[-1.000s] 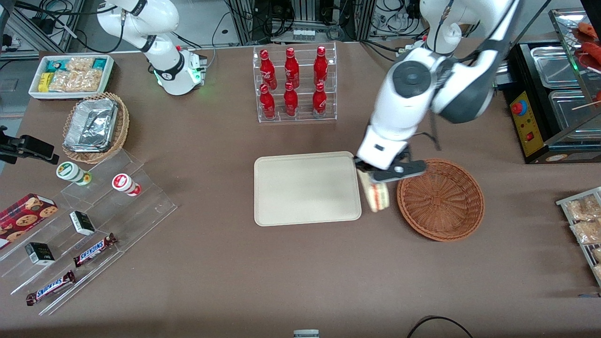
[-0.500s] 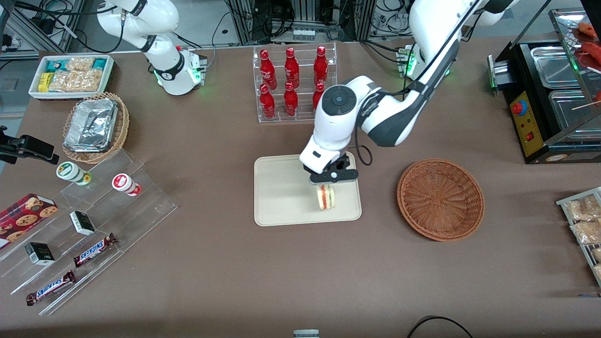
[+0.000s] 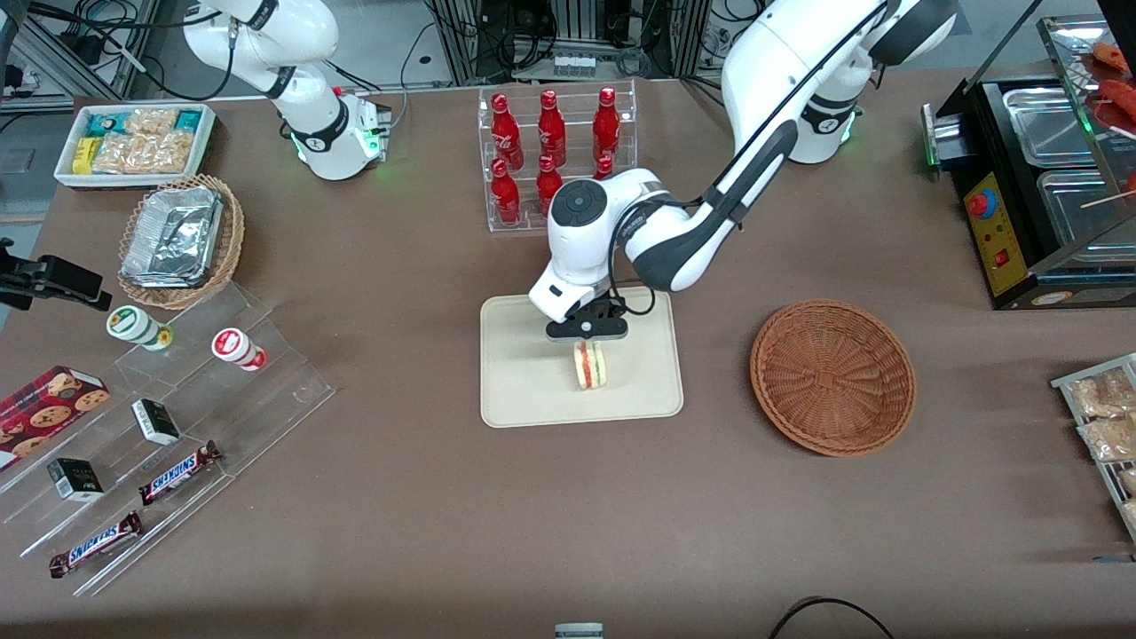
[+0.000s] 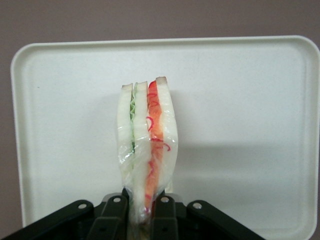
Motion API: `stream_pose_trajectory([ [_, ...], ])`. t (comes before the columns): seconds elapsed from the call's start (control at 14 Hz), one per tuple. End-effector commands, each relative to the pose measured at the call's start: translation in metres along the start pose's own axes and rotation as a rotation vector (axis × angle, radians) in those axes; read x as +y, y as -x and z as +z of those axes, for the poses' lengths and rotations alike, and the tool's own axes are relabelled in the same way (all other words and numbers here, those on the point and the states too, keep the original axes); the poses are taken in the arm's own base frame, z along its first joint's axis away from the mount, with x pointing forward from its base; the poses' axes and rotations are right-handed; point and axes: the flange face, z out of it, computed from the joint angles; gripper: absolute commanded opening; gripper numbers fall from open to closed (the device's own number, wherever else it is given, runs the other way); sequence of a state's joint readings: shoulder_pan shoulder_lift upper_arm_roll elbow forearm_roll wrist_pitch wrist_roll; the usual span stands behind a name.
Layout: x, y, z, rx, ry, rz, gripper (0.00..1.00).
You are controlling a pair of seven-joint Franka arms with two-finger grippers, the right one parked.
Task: Place sandwich from basket to tray
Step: 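Lower the sandwich onto the tray and open the left gripper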
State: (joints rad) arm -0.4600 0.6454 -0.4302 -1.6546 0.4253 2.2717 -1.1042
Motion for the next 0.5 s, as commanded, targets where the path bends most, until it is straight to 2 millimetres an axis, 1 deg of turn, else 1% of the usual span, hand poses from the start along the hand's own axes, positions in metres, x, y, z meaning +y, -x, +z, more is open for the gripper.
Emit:
stream_pose_trajectory([
  [0.0,0.011,0.007,0.008,0.028,0.024,0.000,0.00],
  [0.07,0.011,0.008,0.013,0.023,0.028,-0.001,0.00],
  [0.29,0.016,0.014,0.019,0.016,0.030,0.007,0.00],
  [0.36,0.015,0.013,0.022,0.013,0.028,0.007,0.21],
  [0.43,0.015,0.012,0.023,0.012,0.029,0.006,0.60],
])
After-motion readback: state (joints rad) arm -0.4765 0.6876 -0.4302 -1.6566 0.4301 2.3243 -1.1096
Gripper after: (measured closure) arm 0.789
